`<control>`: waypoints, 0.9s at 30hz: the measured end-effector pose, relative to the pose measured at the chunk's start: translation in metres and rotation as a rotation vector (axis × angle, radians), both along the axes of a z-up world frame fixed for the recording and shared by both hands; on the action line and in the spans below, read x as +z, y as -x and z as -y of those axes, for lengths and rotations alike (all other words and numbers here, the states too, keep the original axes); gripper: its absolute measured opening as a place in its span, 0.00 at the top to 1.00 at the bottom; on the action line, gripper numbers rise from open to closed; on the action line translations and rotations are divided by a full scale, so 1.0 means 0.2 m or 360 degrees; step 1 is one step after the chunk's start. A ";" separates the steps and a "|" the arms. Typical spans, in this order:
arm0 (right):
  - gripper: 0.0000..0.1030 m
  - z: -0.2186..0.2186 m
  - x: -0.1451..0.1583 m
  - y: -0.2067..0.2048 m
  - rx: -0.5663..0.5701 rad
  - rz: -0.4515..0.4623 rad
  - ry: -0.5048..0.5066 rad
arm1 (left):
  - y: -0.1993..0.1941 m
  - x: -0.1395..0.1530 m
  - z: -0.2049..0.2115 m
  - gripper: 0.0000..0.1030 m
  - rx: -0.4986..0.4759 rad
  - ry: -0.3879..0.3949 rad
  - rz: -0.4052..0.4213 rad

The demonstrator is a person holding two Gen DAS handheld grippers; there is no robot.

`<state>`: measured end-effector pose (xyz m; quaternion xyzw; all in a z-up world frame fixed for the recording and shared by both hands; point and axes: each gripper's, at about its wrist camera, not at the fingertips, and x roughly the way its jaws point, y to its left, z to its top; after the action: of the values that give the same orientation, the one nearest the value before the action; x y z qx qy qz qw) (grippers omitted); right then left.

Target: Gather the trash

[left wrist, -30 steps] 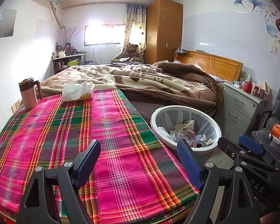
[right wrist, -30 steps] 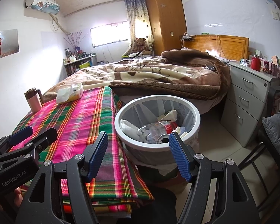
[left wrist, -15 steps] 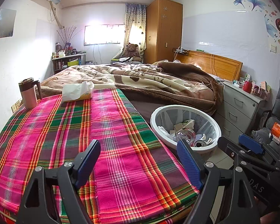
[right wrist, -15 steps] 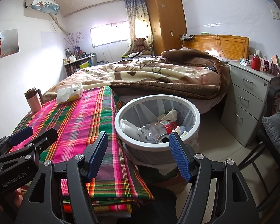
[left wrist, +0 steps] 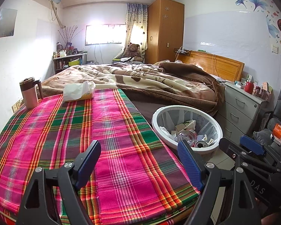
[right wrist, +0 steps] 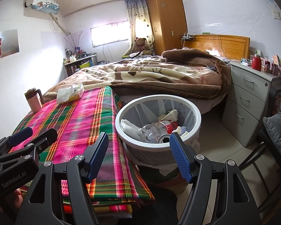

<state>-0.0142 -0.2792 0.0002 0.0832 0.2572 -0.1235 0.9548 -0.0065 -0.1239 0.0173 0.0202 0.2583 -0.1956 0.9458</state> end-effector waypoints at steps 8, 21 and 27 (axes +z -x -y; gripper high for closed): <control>0.33 0.00 0.00 0.00 -0.0001 -0.0001 0.0000 | 0.01 0.00 -0.01 0.17 -0.0023 0.0036 0.0009; 0.33 -0.01 0.00 0.00 -0.0011 -0.0007 -0.0001 | 0.02 0.00 0.02 0.17 -0.0005 -0.0007 0.0030; 0.33 -0.01 0.00 0.00 -0.0011 -0.0006 -0.0003 | 0.02 0.00 0.01 0.17 0.0004 -0.0002 0.0017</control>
<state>-0.0149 -0.2781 -0.0004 0.0848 0.2589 -0.1267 0.9538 -0.0100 -0.1266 0.0171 0.0216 0.2535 -0.1940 0.9474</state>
